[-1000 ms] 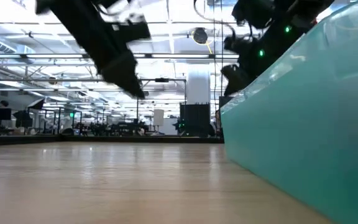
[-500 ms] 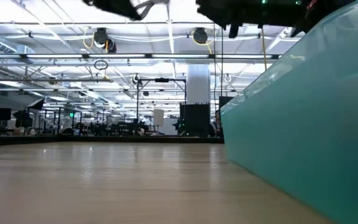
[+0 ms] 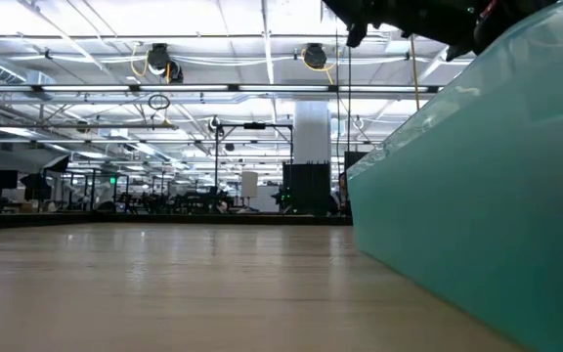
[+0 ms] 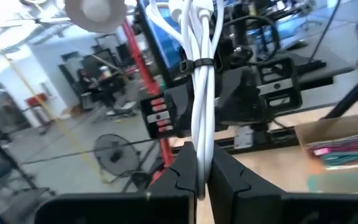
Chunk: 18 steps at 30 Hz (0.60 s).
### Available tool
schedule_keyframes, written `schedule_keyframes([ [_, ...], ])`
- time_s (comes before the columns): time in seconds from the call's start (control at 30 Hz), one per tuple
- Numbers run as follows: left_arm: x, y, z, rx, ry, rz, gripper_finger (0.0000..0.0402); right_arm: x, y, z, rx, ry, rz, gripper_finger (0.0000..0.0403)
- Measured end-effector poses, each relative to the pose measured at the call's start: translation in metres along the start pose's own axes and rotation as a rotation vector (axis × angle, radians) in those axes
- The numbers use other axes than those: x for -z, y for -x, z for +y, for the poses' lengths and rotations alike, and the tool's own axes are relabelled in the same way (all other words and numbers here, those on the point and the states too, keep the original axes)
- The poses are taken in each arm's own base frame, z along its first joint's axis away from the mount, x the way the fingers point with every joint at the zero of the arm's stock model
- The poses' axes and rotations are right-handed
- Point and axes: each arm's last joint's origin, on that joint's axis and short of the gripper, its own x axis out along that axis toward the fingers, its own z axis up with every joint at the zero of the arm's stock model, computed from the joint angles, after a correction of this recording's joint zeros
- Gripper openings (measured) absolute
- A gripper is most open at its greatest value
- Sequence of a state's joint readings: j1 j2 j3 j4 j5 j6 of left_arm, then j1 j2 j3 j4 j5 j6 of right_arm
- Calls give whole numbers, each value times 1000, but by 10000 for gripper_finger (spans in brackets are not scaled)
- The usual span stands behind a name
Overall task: Pick & Place USB Port
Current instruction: Put the white charger cable into the orange bin
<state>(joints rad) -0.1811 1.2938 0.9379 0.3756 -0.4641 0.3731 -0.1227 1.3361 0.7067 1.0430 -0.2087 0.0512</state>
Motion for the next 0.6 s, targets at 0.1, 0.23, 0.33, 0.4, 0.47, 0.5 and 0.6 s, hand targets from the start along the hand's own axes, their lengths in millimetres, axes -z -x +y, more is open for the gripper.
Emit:
schedule_keyframes([
  [0.1,5,-6,5,40,15,-4,11,0,-1,4,-27,13,-1,132],
  [0.23,12,-13,7,101,25,-11,11,0,-1,5,-32,21,-3,132],
  [0.33,19,-21,8,123,33,-4,11,-1,-1,5,-44,20,-14,132],
  [0.4,24,-26,7,135,30,-1,11,-1,-1,5,-45,19,-15,132],
  [0.47,26,-30,6,140,33,-14,11,-1,-1,5,-45,18,-14,132],
  [0.5,27,-31,5,143,33,-17,11,-1,-1,5,-45,18,-14,132],
  [0.6,30,-35,7,134,34,-23,11,-1,-1,5,-45,17,-14,132],
])
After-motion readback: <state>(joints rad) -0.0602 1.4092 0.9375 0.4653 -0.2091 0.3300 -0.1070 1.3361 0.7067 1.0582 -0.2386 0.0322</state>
